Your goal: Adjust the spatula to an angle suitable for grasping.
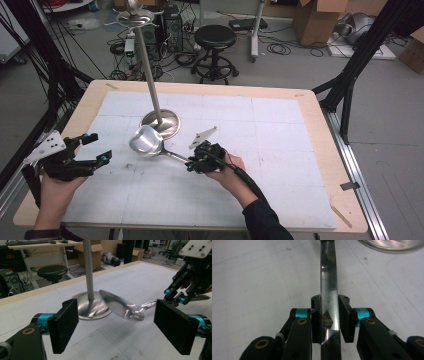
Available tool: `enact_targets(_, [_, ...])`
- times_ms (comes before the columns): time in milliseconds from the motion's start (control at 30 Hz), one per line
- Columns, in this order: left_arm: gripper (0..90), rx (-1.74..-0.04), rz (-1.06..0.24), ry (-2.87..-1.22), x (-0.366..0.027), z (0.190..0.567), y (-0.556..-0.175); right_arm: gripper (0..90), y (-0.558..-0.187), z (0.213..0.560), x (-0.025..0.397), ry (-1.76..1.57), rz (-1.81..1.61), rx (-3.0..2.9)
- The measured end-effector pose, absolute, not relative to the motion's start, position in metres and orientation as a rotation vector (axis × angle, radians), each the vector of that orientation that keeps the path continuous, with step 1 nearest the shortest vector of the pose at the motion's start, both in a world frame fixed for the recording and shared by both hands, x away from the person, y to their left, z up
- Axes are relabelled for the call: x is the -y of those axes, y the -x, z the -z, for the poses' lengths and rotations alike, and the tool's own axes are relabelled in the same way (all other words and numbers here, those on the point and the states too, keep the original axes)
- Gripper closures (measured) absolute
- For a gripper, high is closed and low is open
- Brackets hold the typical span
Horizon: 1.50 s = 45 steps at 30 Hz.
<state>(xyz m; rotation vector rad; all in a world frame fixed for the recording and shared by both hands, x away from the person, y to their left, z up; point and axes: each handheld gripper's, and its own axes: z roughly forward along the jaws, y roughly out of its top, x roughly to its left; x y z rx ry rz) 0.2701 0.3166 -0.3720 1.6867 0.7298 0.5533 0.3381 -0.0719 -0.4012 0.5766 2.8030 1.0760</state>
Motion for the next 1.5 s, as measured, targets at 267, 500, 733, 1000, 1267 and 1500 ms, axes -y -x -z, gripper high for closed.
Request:
enact_targets(267, [20.5,-0.713,-0.539,-1.696,-0.311,0.372,-0.269,75.3,-0.348,0.405,0.027,-0.409,-1.047,-2.874])
enact_targets(500, [20.4,-0.706,-0.526,-1.703,-0.308,0.374,-0.27,75.3,-0.355,0.412,0.003,-0.293,-1.061,-2.909])
enact_targets(733, [20.4,-0.7,-0.521,-1.714,-0.305,0.375,-0.271,75.3,-0.357,0.419,-0.013,-0.22,-1.018,-2.951])
enact_targets(1000, [20.4,-0.703,-0.514,-1.722,-0.304,0.377,-0.272,74.5,-0.357,0.43,-0.021,-0.188,-0.991,-2.959])
enact_targets(1267, [20.3,-0.697,-0.509,-1.725,-0.303,0.378,-0.272,54.1,-0.359,0.417,-0.009,-0.264,-1.054,-2.93])
enact_targets(1500, [20.1,-0.693,-0.504,-1.727,-0.301,0.378,-0.273,36.7,-0.356,0.393,0.028,-0.373,-1.241,-2.841])
